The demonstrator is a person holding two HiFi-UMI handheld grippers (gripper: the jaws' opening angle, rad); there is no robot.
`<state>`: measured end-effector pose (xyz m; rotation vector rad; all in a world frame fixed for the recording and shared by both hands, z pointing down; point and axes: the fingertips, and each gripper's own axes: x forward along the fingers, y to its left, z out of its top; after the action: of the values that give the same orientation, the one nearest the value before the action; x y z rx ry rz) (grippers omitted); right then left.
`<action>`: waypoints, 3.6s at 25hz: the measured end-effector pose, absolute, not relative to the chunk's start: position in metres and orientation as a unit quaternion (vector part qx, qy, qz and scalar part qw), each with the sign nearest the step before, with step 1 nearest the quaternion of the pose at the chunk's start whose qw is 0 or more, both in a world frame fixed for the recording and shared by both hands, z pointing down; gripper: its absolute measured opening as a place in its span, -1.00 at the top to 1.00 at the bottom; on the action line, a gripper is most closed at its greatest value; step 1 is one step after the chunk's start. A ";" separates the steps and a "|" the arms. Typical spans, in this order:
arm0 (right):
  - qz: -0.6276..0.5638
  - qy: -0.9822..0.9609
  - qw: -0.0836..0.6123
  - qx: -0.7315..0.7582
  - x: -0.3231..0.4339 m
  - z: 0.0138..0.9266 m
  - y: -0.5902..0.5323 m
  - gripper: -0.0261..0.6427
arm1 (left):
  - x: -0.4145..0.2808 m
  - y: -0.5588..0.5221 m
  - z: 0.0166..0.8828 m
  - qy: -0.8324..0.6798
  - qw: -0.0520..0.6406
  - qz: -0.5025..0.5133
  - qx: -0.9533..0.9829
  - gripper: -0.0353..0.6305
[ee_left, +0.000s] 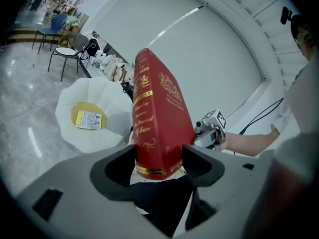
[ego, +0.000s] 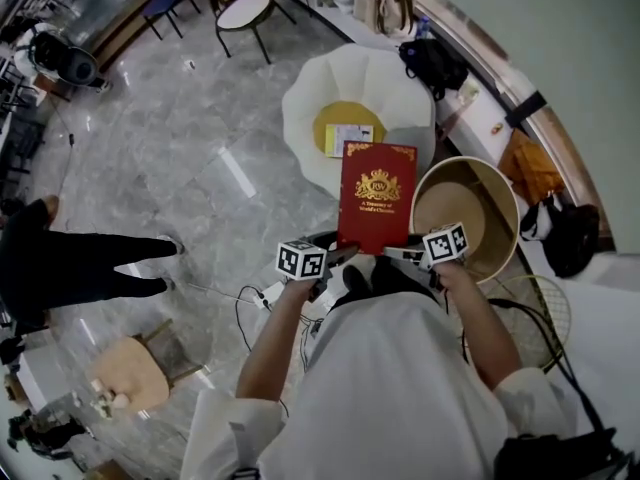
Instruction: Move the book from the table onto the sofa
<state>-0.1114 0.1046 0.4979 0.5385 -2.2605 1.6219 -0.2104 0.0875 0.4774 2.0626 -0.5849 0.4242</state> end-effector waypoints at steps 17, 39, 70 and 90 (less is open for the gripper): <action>0.566 -0.795 0.164 0.141 -0.110 0.525 0.001 -0.02 | -0.208 -0.004 0.508 -0.279 0.488 0.156 0.812 0.02; 0.617 -0.758 0.173 0.126 -0.070 0.638 -0.136 -0.02 | -0.169 -0.147 0.616 -0.286 0.513 0.172 0.791 0.02; 0.664 -0.707 0.177 0.167 -0.113 0.962 -0.220 -0.02 | -0.210 -0.233 0.954 -0.256 0.578 0.177 0.754 0.01; 0.668 -0.655 0.158 0.316 -0.098 1.079 -0.265 -0.02 | -0.198 -0.275 1.086 -0.222 0.588 0.231 0.743 0.02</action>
<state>-0.0982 -0.2655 1.0787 0.9031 -1.8737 1.9096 -0.1984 -0.2747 1.0856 1.7297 -0.5170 0.5382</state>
